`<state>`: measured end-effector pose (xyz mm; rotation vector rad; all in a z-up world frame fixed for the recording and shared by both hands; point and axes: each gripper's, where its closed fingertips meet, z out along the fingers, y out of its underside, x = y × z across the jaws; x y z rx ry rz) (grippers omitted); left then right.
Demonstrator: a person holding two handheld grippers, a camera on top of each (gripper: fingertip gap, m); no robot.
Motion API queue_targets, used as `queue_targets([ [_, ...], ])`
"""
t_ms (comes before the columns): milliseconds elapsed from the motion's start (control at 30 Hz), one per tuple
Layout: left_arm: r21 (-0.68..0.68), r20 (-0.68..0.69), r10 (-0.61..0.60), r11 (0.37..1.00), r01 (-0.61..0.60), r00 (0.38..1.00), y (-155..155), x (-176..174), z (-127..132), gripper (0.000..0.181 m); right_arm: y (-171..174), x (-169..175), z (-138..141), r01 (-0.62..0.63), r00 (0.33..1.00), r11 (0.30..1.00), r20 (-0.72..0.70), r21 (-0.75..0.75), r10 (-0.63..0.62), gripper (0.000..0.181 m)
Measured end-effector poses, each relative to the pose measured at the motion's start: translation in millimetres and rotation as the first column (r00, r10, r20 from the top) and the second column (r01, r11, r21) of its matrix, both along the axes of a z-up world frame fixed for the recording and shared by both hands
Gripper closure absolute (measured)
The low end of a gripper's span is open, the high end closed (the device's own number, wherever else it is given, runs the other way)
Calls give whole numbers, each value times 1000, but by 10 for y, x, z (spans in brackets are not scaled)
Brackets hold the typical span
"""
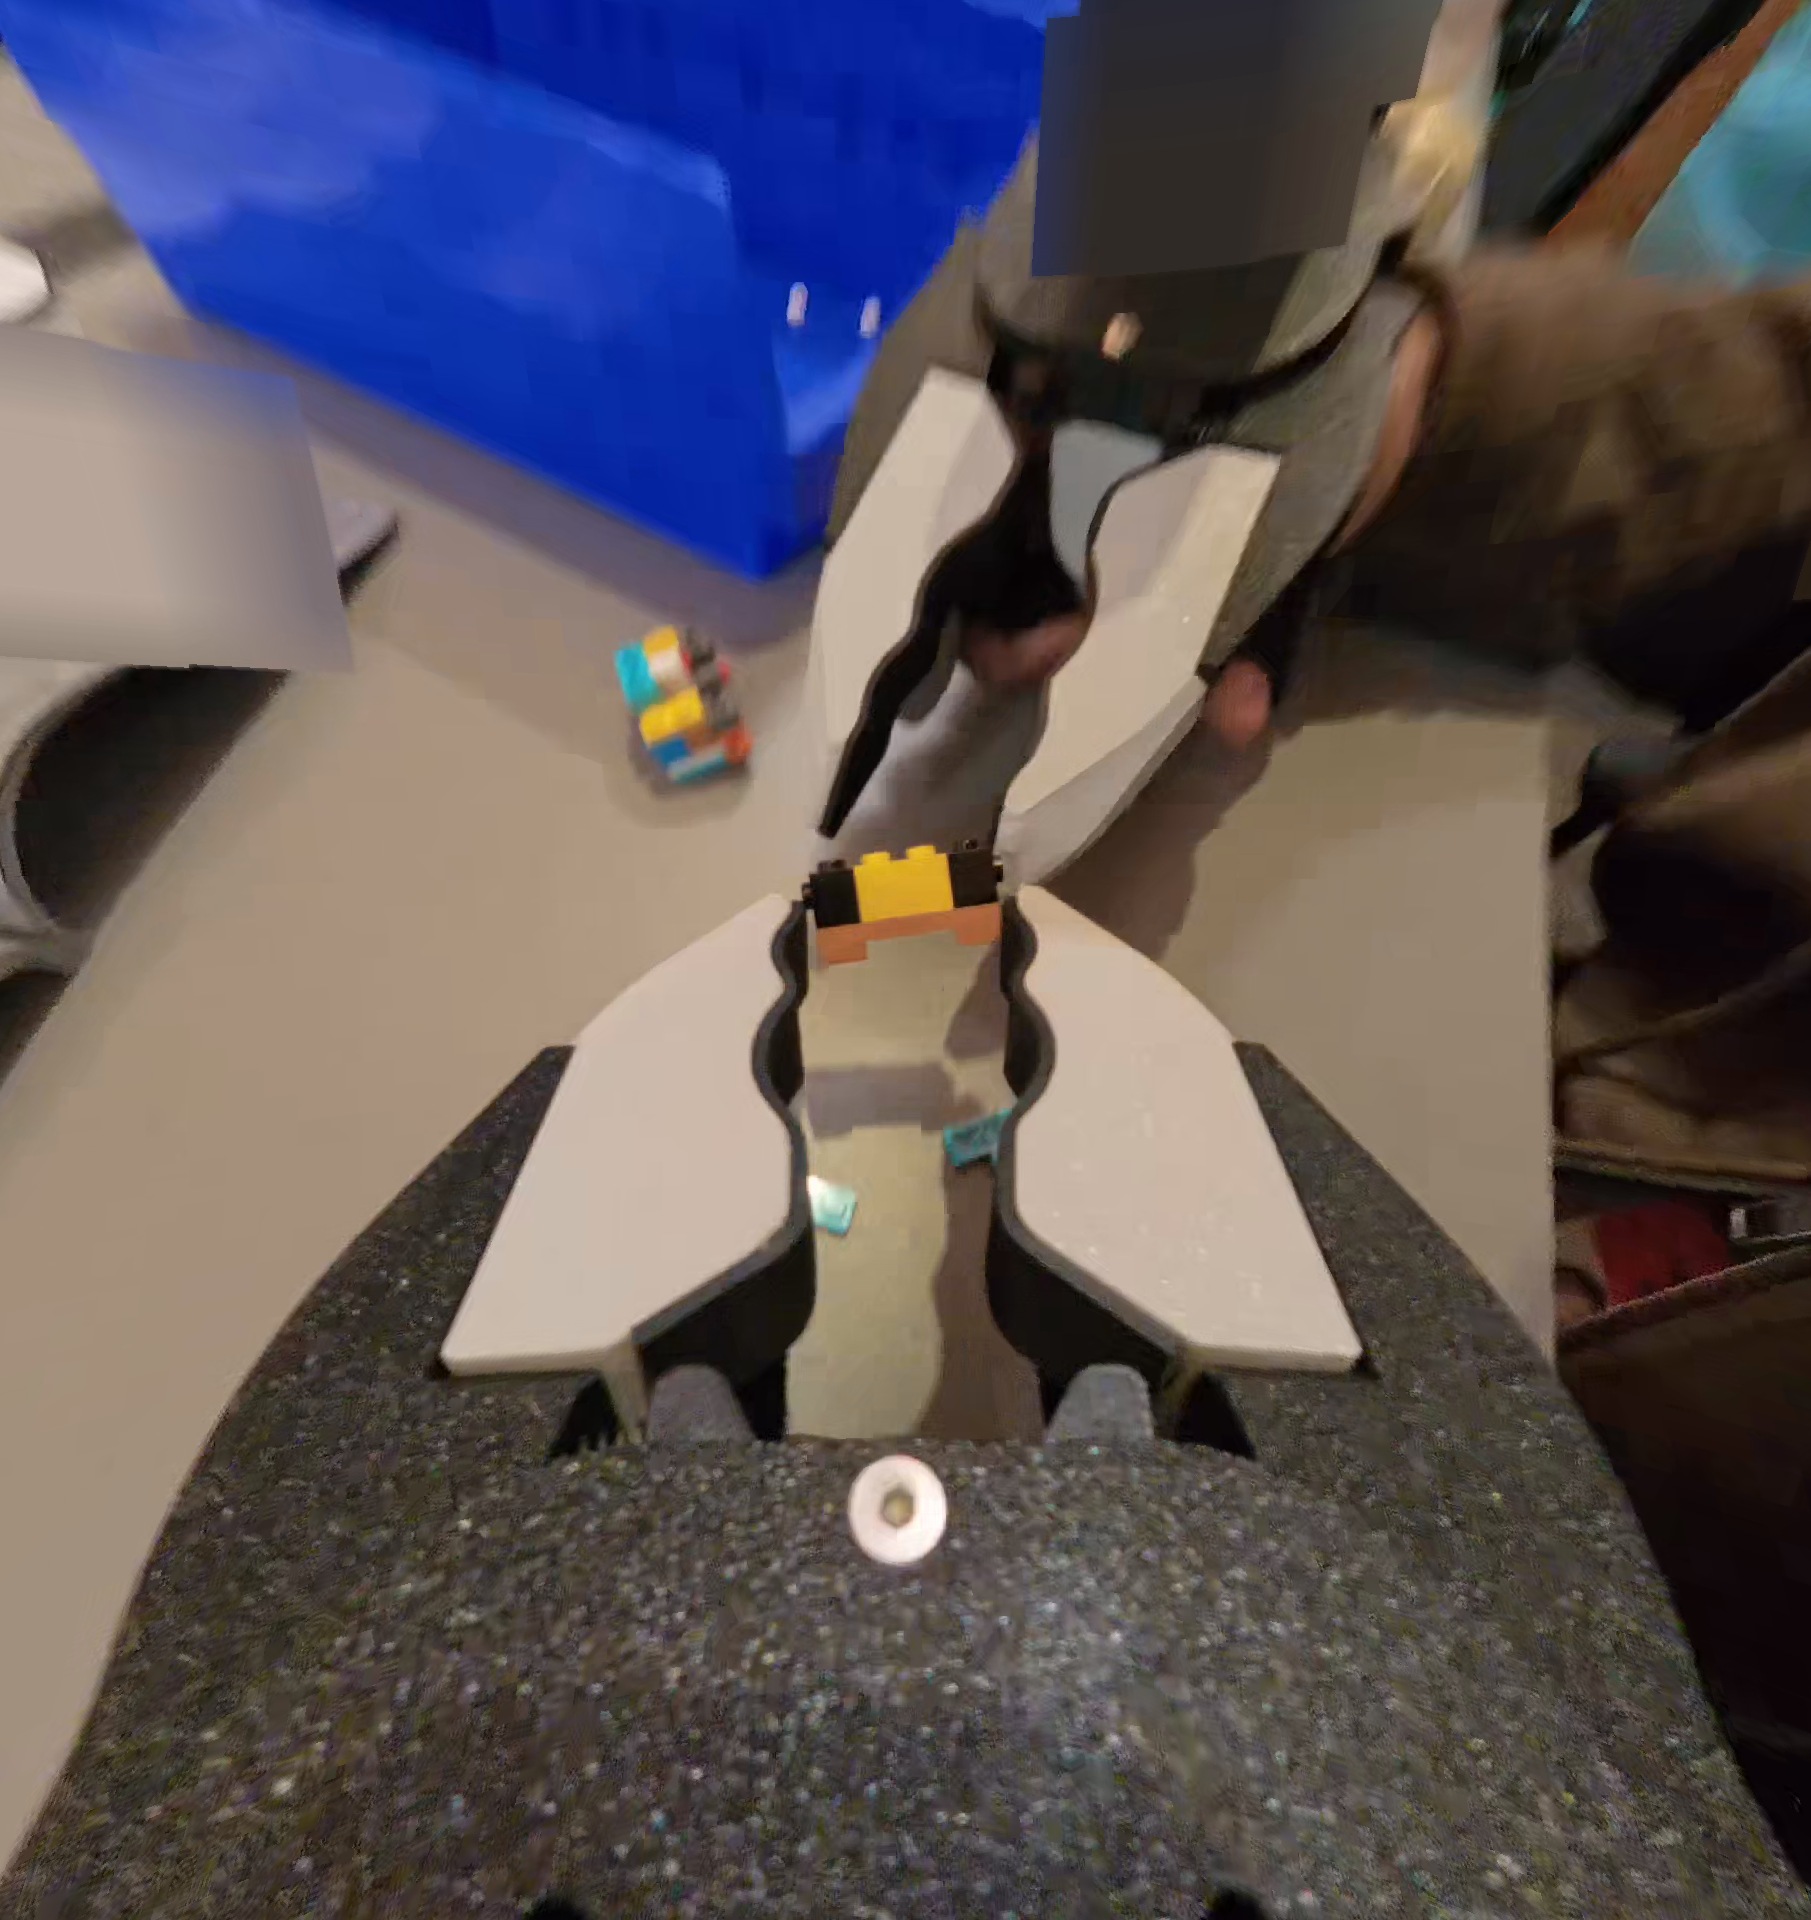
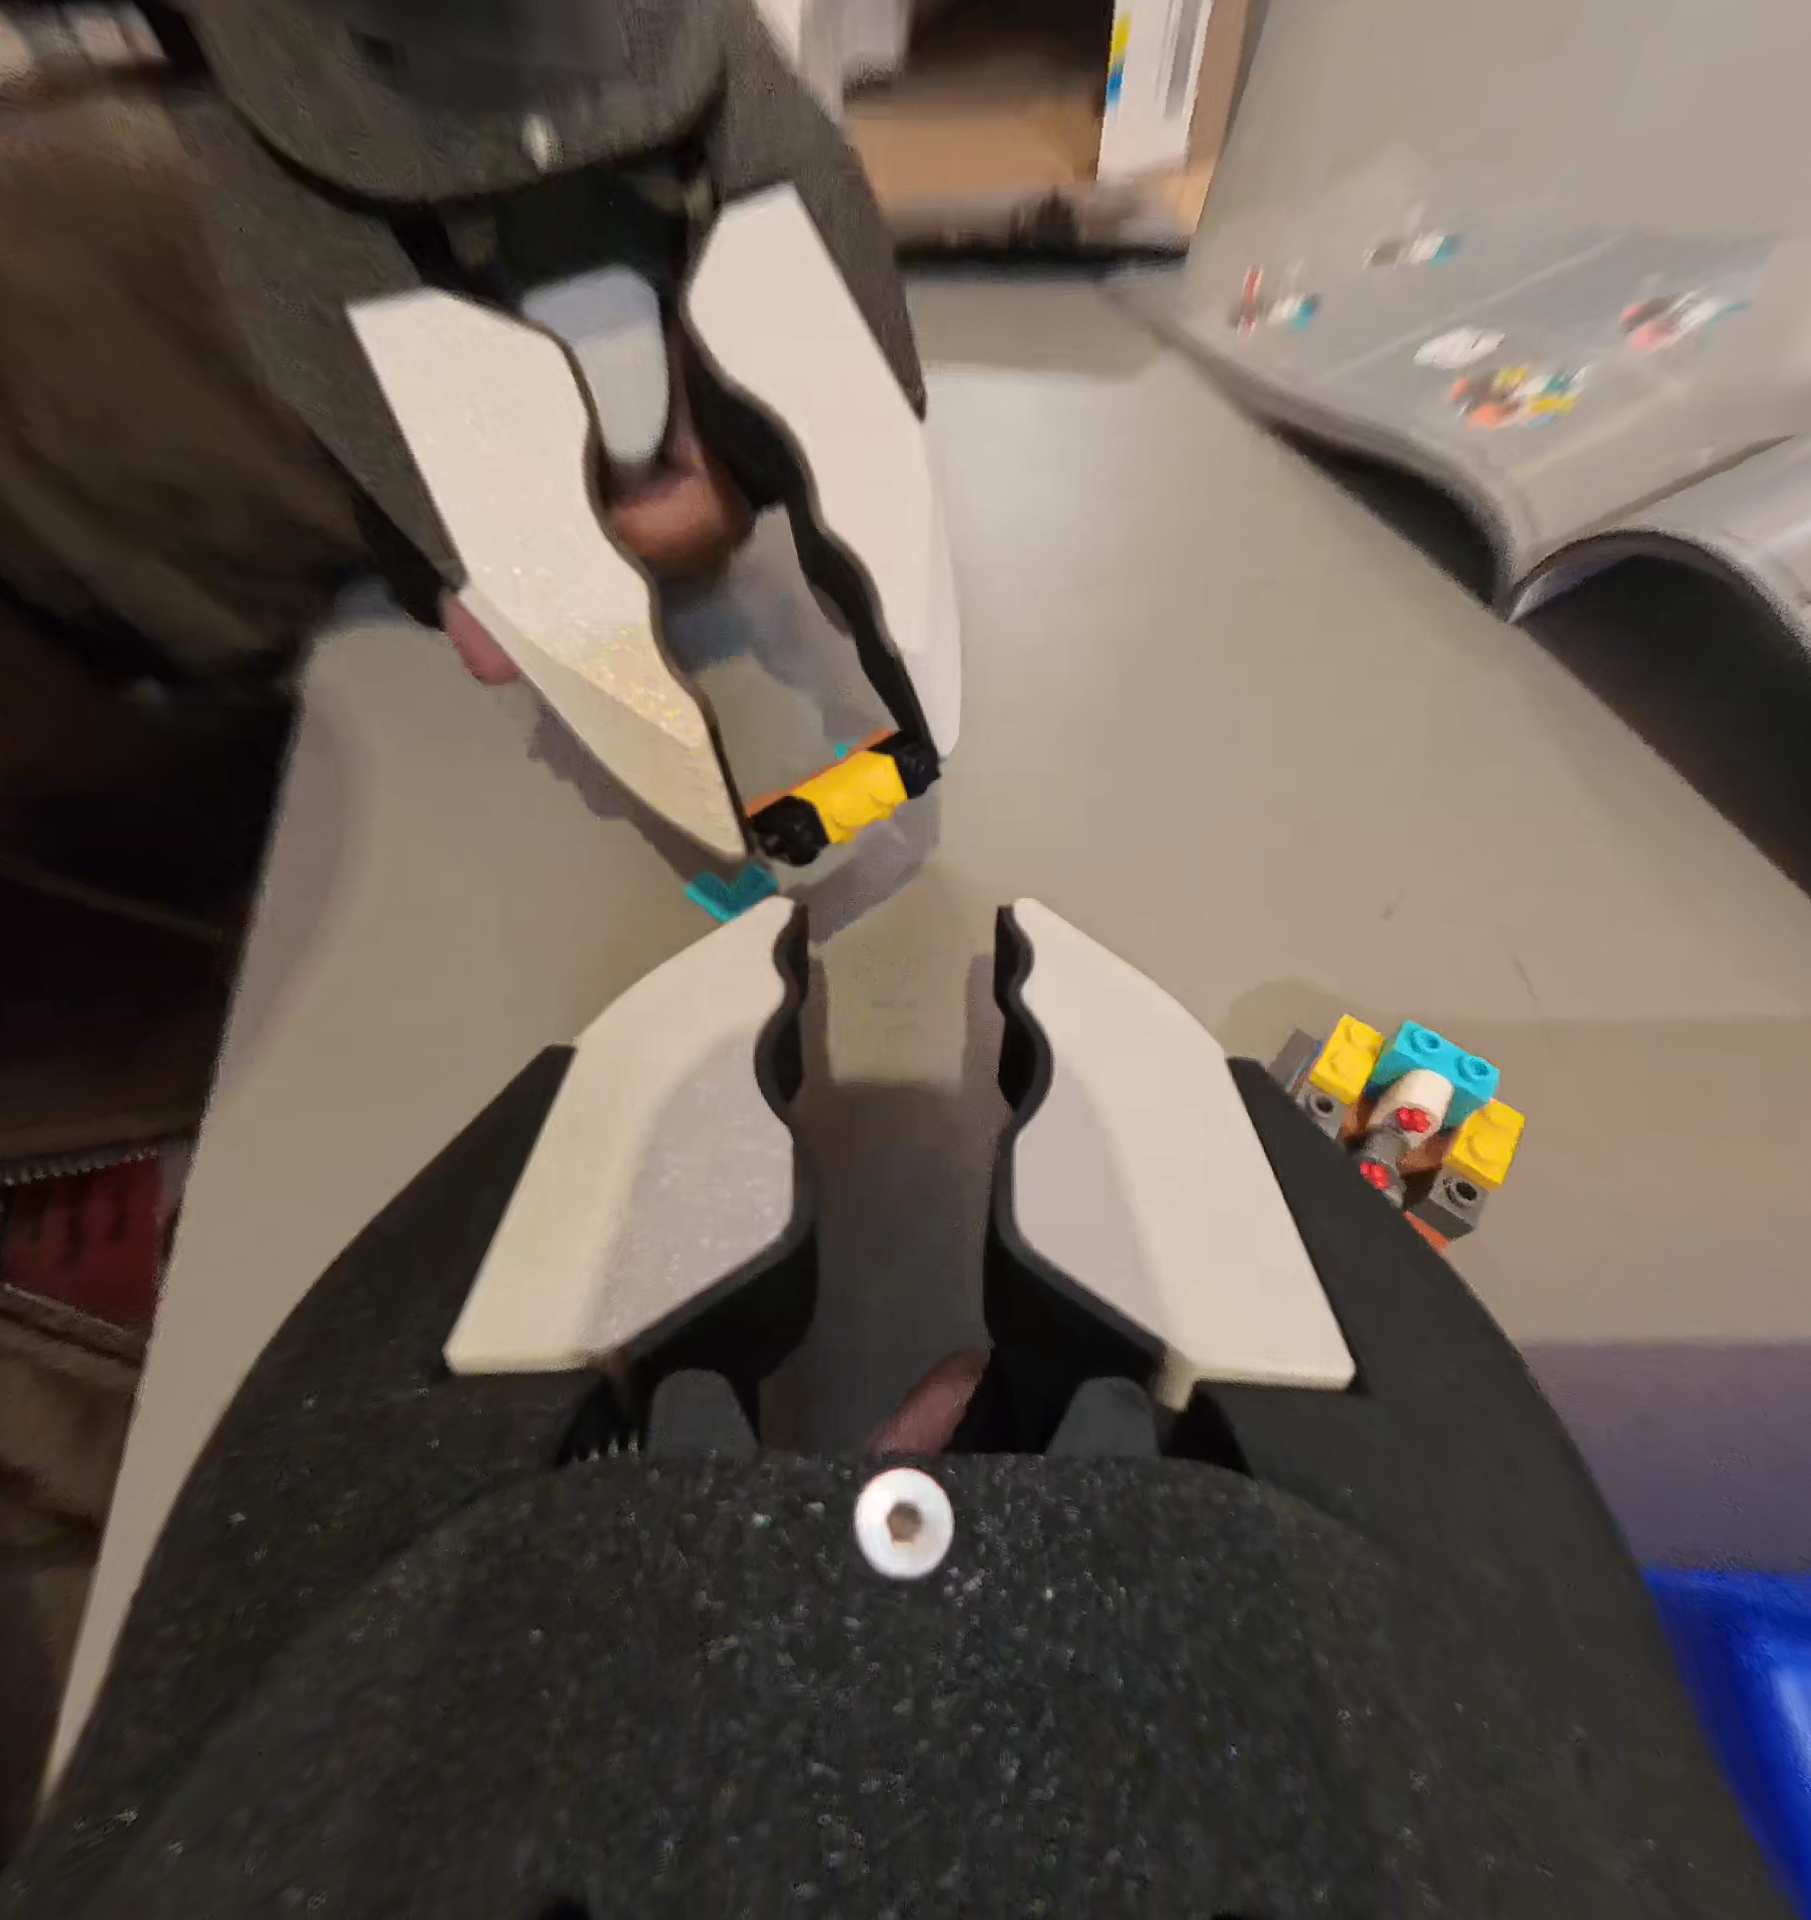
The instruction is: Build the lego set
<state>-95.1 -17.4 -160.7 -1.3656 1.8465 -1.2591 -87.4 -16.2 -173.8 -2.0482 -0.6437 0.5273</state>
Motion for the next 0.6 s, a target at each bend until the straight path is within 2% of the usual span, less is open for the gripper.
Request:
queue_targets([
  [67,-75,122,-16,997,25,992,-28,2,181,146,-42,-2,193,34,985,997,-173,67,-22,145],
  [133,-157,206,-40,985,73,978,-84,-15,310,146,-102,4,400,65,940,991,-339,115,-22,144],
  [200,-216,257,-68,968,126,964,-153,-25,373,146,-149,34,570,93,905,980,-426,177,-9,143],
  [333,-274,333,-105,940,203,937,-268,-39,474,146,-234,-10,706,62,882,969,-468,238,58,143],
  [600,-269,370,-138,931,248,919,-359,-66,516,146,-290,-220,656,-19,900,965,-416,263,131,139],
])
